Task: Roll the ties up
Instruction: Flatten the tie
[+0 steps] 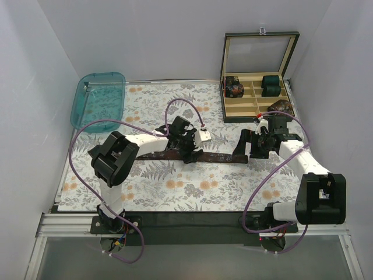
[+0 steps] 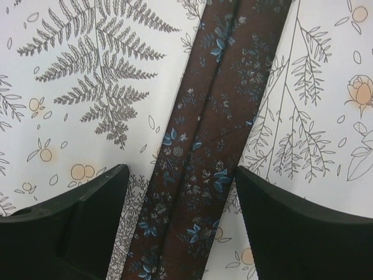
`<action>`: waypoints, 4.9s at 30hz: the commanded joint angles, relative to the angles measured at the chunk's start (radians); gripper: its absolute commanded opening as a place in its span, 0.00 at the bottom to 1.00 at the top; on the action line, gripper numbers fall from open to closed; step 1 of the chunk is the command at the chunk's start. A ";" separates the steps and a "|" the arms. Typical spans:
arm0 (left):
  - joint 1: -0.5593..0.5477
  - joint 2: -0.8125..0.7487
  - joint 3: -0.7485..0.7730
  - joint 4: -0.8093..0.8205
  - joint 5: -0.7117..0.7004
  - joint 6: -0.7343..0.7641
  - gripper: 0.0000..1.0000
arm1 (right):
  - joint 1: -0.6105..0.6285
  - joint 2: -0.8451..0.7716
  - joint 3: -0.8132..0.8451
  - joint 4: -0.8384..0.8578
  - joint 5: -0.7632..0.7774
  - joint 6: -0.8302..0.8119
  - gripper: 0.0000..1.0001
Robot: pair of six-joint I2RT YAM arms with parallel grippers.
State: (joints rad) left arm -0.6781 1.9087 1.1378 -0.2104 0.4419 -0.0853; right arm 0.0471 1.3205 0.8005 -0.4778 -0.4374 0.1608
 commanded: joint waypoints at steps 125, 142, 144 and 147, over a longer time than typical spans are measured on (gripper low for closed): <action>0.247 -0.215 -0.352 -0.156 -0.331 -0.415 0.48 | -0.081 0.410 0.305 -0.148 0.321 0.003 0.12; 0.285 -0.303 -0.169 -0.147 -0.297 -0.436 0.95 | -0.021 0.295 0.404 -0.170 0.364 -0.050 0.38; 0.237 -0.297 -0.127 -0.136 -0.253 -0.433 0.98 | -0.023 0.235 0.384 -0.139 0.333 -0.053 0.43; 0.134 -0.260 -0.053 -0.107 -0.230 -0.403 0.98 | -0.024 0.160 0.330 -0.081 0.269 -0.050 0.59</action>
State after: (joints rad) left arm -0.4438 1.6432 1.0035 -0.3485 0.1448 -0.5121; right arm 0.0265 1.5692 1.1534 -0.6186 -0.1062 0.1257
